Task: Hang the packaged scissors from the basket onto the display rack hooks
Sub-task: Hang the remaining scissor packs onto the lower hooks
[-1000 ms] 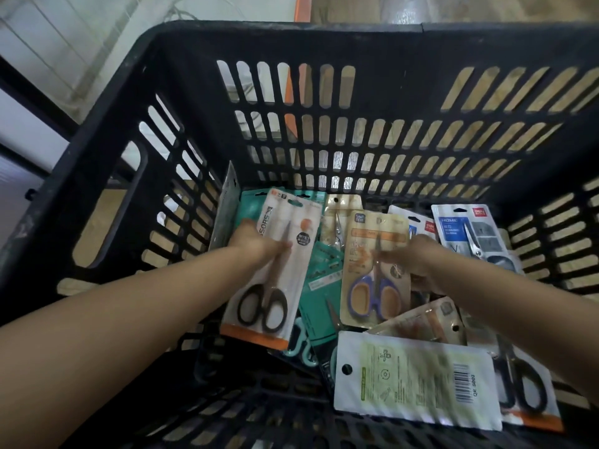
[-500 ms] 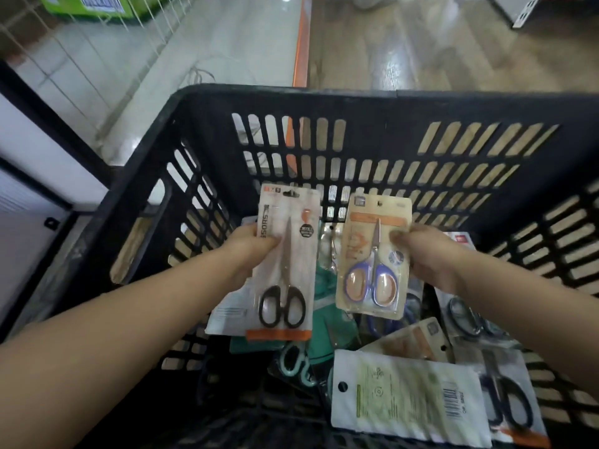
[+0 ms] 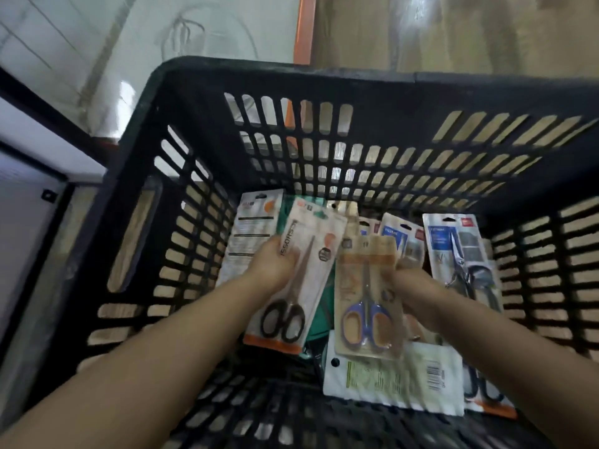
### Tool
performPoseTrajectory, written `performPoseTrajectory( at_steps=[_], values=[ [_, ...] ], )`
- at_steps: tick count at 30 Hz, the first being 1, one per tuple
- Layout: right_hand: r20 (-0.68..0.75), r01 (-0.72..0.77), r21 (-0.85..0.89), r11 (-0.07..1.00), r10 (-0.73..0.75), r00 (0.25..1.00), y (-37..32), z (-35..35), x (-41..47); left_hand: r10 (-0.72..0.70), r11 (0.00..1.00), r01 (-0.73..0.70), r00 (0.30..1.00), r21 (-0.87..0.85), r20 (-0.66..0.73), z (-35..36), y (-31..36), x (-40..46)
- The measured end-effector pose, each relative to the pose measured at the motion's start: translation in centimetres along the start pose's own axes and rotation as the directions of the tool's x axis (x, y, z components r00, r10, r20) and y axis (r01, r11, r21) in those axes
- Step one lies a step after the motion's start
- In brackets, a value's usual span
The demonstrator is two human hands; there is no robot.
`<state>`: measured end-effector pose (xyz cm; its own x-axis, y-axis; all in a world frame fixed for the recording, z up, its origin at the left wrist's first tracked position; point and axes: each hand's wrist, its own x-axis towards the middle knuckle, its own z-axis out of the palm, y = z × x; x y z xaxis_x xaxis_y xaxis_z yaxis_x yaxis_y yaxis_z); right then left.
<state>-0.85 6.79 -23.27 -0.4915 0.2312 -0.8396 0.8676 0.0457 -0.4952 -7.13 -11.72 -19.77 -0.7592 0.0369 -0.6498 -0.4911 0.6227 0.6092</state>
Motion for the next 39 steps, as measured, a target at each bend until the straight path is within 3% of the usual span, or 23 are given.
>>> performPoseTrajectory(
  at_steps=[5, 9, 17, 21, 25, 30, 36, 39],
  values=[
    [0.025, -0.026, -0.02, 0.999, 0.027, 0.999, -2.2, -1.1, -5.1, -0.019, 1.0, 0.019, 1.0, -0.014, -0.019, -1.7, 2.2, -3.9],
    [-0.037, -0.024, -0.01, 1.0, 0.024, 0.999, -7.1, -3.5, -11.5, 0.009, 1.0, -0.011, 0.996, -0.018, -0.09, -6.8, 7.0, -9.1],
    [-0.049, 0.169, -0.06, 0.984, -0.172, 0.984, -27.0, -8.9, -36.0, 0.002, 0.984, -0.04, 0.977, -0.176, -0.212, -22.0, 23.5, -26.9],
    [0.045, 0.459, -0.05, 0.887, -0.457, 0.888, -37.3, -11.2, -51.7, 0.091, 0.974, -0.155, 0.933, -0.162, -0.347, -31.0, 33.0, -38.7],
    [0.088, 0.71, -0.02, 0.703, -0.707, 0.702, -43.4, -13.6, -65.7, 0.182, 0.929, -0.323, 0.826, -0.183, -0.533, -38.0, 38.4, -50.4],
    [0.227, 0.823, 0.062, 0.564, -0.811, 0.539, -42.5, -13.3, -74.7, 0.121, 0.844, -0.446, 0.699, -0.298, -0.705, -40.1, 36.9, -62.6],
    [0.519, 0.791, 0.022, 0.611, -0.684, 0.513, -32.9, -8.0, -79.3, -0.091, 0.864, -0.324, 0.652, -0.385, -0.753, -33.7, 27.6, -72.3],
    [0.618, 0.757, -0.047, 0.651, -0.576, 0.534, -26.9, -4.9, -79.9, -0.248, 0.804, -0.287, 0.636, -0.521, -0.731, -30.1, 21.5, -75.5]
  ],
)
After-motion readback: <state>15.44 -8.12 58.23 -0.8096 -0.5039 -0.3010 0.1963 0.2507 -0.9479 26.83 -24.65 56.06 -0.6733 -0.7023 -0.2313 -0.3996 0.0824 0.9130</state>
